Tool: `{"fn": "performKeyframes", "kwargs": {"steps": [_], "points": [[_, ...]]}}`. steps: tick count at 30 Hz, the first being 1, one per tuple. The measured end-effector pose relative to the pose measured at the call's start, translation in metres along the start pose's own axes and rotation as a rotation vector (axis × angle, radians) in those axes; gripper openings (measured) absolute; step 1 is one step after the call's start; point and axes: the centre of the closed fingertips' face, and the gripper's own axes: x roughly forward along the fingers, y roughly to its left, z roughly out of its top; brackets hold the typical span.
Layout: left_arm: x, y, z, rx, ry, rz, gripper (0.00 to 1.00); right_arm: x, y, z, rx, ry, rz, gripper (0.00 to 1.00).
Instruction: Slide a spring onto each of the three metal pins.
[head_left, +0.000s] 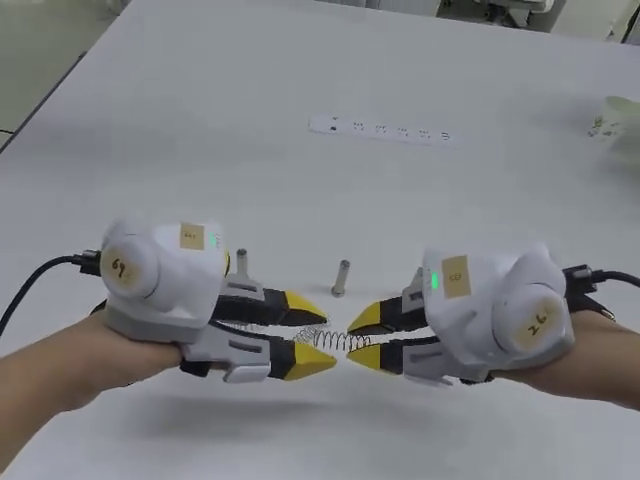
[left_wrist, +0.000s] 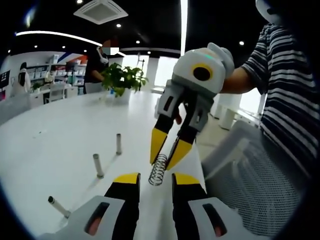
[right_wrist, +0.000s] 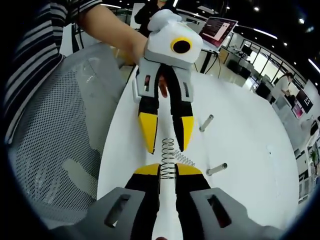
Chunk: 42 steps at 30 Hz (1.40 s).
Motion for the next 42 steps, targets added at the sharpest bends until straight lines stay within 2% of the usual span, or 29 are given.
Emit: {"fn": "performKeyframes", "kwargs": {"steps": [10,23,28,31,34,42], "points": [[0.002,-0.002,0.006,0.022,-0.02,-0.007,0.04,-0.003,0.0,0.002,0.022,-0.022,-0.002,0.08],[0.001,-0.006,0.005,0.048,-0.022,-0.035,0.03,-0.004,0.003,0.003,0.055,-0.034,-0.004,0.08],[0.002,-0.014,0.005,0.036,-0.021,-0.073,0.02,-0.004,0.004,0.0,0.059,-0.029,-0.014,0.09],[0.003,-0.013,0.004,0.041,-0.018,-0.07,0.02,-0.005,0.006,-0.001,0.07,-0.032,-0.008,0.09],[0.004,-0.014,0.004,0.044,-0.016,-0.074,0.02,-0.005,0.007,-0.002,0.046,-0.032,-0.011,0.09],[0.003,-0.014,0.003,0.039,-0.013,-0.078,0.02,-0.004,0.006,-0.002,0.064,-0.029,-0.009,0.09]]}}
